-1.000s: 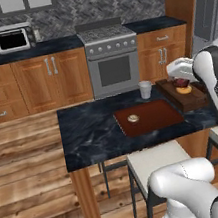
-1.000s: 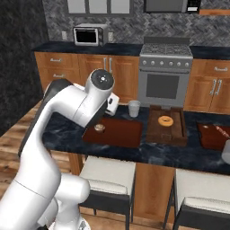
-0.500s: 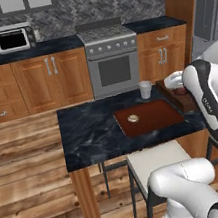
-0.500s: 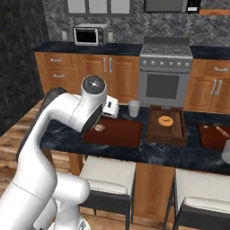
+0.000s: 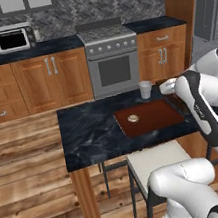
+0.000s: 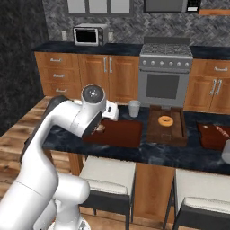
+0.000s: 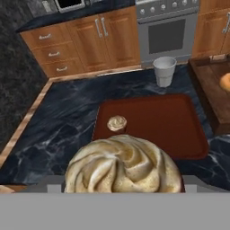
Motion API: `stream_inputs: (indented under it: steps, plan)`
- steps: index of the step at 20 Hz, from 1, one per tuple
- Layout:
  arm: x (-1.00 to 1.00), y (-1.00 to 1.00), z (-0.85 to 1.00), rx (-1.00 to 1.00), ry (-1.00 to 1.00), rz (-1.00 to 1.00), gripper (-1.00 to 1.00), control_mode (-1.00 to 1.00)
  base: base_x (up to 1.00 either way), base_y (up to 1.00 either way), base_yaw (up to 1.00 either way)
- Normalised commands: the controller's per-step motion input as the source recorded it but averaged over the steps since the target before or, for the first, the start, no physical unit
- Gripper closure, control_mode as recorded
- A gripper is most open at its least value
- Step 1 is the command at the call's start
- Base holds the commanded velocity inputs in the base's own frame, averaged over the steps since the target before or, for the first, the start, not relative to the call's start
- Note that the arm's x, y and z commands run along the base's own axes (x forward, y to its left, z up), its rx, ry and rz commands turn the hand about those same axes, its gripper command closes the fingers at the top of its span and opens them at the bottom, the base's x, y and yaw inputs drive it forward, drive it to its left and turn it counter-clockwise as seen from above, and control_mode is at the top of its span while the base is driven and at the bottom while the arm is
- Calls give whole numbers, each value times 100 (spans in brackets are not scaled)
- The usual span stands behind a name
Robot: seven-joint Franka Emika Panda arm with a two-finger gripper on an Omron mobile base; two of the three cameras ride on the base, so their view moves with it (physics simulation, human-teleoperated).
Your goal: Take the cupcakes from the fridge and place them on the empty tray on the dining counter.
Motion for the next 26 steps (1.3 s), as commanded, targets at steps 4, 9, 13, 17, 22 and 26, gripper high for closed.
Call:
stream_inputs:
  steps: [4, 9, 13, 17, 22, 26]
  plan:
    - [29, 0, -27, 0, -2, 0, 100, -100, 0, 0, 0]
    - [31, 0, -31, 0, -2, 2, 100, -100, 0, 0, 0]
    - [33, -6, -28, 0, 0, 3, 100, -100, 0, 0, 0]
    - [31, -8, -26, 0, 0, 1, 100, -100, 0, 0, 0]
    - [23, -14, -30, 0, 0, 0, 100, -100, 0, 0, 0]
    - [32, -7, -32, 0, 0, 0, 100, -100, 0, 0, 0]
